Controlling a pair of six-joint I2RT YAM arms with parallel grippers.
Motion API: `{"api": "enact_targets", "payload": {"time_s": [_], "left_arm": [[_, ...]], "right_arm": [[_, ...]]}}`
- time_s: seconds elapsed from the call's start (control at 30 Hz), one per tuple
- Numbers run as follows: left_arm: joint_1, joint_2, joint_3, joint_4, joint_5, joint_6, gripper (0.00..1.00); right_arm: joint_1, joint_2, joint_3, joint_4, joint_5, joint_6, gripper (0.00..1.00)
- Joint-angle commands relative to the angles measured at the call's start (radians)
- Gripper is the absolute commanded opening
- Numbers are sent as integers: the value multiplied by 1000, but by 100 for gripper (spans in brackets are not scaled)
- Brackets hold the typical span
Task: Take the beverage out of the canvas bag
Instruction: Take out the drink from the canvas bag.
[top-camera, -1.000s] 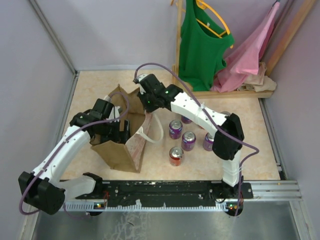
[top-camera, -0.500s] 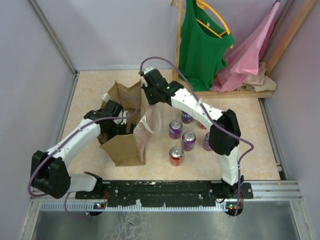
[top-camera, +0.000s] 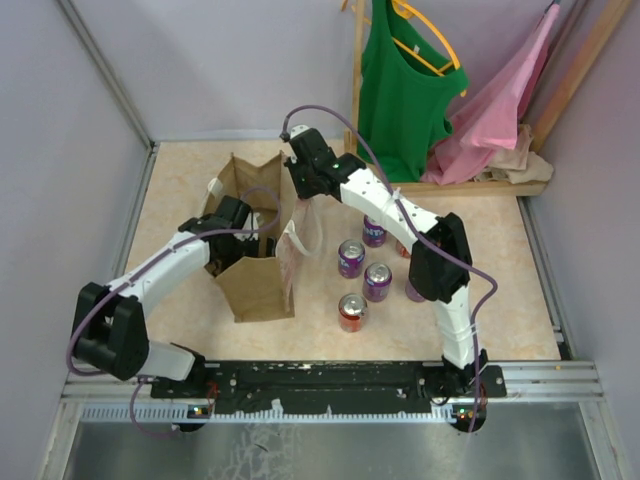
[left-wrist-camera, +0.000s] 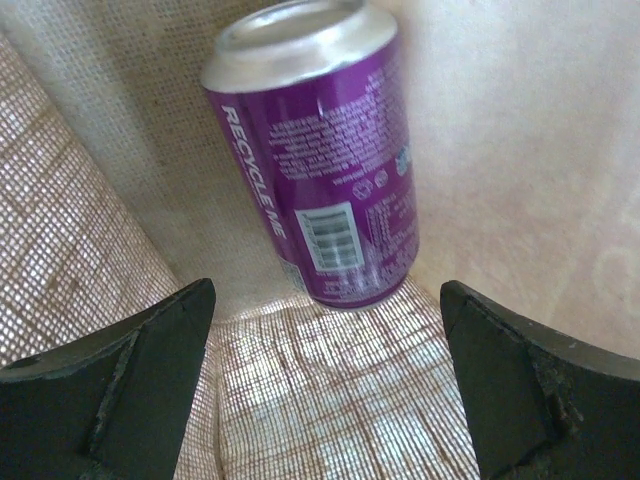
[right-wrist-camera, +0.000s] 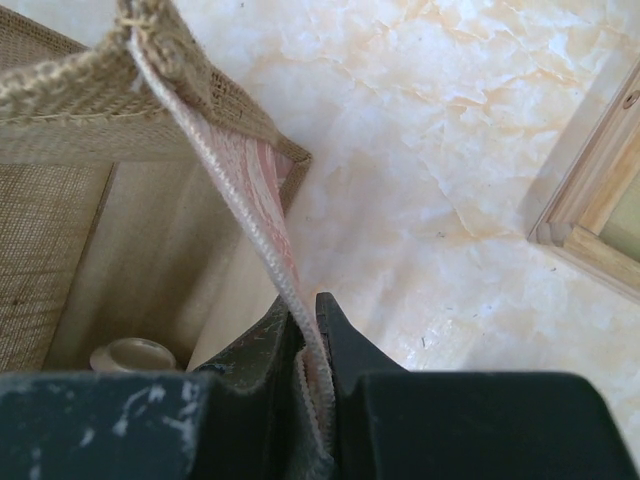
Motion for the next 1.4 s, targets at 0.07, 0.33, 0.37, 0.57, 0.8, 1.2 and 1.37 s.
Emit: {"api": "enact_targets", "payload": {"time_s": [0.07,0.33,0.37,0.57,0.8,1.2,1.37], "left_arm": [[-6,70,-13,10,-125,-5,100],[-5,175,-34,21,-80,-17,100],[-6,188,-41,26,-63,-17,100],[-5,235,-81,63,-27,-38,95],[-6,282,-101,94,18,-34,49],[-15,147,-27,88,161,71,0],[-15,96,146,123,141,160,0]], "right_arm": [[-23,11,46,35,53,-30,0],[-23,-4,50,30,58,-41,0],[-23,-5,51,30,58,-43,0],[-23,-10,54,16,66,-52,0],[-23,-15,57,9,92,-63,0],[-24,-21,47,15,125,-65,0],[-24,-27,31,24,135,-67,0]]}}
